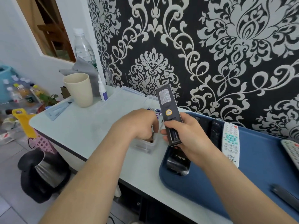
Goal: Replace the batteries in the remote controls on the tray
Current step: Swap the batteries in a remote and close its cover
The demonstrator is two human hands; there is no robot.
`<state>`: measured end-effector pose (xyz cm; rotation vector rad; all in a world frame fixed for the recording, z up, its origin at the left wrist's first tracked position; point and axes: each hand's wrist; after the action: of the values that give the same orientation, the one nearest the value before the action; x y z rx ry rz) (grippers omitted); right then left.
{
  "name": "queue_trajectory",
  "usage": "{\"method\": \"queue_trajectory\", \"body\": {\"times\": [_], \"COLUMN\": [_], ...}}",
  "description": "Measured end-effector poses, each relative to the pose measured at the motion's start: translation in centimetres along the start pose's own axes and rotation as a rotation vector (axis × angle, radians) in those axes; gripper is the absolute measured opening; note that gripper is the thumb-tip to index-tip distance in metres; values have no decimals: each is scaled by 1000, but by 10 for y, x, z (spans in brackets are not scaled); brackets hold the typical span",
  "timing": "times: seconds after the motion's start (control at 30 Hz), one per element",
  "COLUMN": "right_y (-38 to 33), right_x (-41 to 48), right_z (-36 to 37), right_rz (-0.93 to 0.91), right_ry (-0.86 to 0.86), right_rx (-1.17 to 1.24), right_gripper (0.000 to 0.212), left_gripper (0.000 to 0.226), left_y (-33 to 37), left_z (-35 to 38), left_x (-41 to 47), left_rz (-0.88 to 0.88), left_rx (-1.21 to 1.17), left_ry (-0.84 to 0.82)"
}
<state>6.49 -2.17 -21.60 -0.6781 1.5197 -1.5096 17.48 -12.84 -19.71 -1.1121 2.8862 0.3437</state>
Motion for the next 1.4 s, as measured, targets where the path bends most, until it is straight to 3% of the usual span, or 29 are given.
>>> {"method": "queue_trajectory", "body": {"times": [0.2,0.57,0.73,1.0,1.07,1.1,1.17,1.23,1.4], "right_y": [-16,-20,-19,-29,-31,-33,-37,-42,-53], "right_x": [15,46,41,17,9,4,-4,-14,-48], "right_z": [-15,-6,-7,-19,-24,-26,-32,-39,-63], "right_rz": [-26,-116,-84,86,107,112,114,99,-4], "right_ry": [51,49,64,71,71,65,43,-3,-86], "right_rx": [26,-179,-100,242,294,323,377,402,368], "right_gripper": [20,21,21,30,28,26,21,16,14], "left_gripper": [47,11,23,13,8,4,7,13,15], "left_y": [-10,10,11,5,4,2,6,27,89], "left_z": [3,2,1,0,-5,-9,-22,-33,-26], "left_x": [12,61,59,52,45,41,26,6,-8], "left_rz": [-55,0,-41,-231,-246,-252,-254,-202,-41], "left_rx": [-9,150,120,-173,-197,-276,-695,-1175,-1420], "left_ry": [204,98,63,8,114,225,423,440,357]}}
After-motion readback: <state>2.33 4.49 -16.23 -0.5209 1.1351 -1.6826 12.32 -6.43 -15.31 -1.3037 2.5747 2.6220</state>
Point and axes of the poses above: each hand's wrist, its own x-axis towards the middle knuckle, its own z-axis out of the palm, y = z × x, and after that the axes turned 4 degrees about y, right-handed
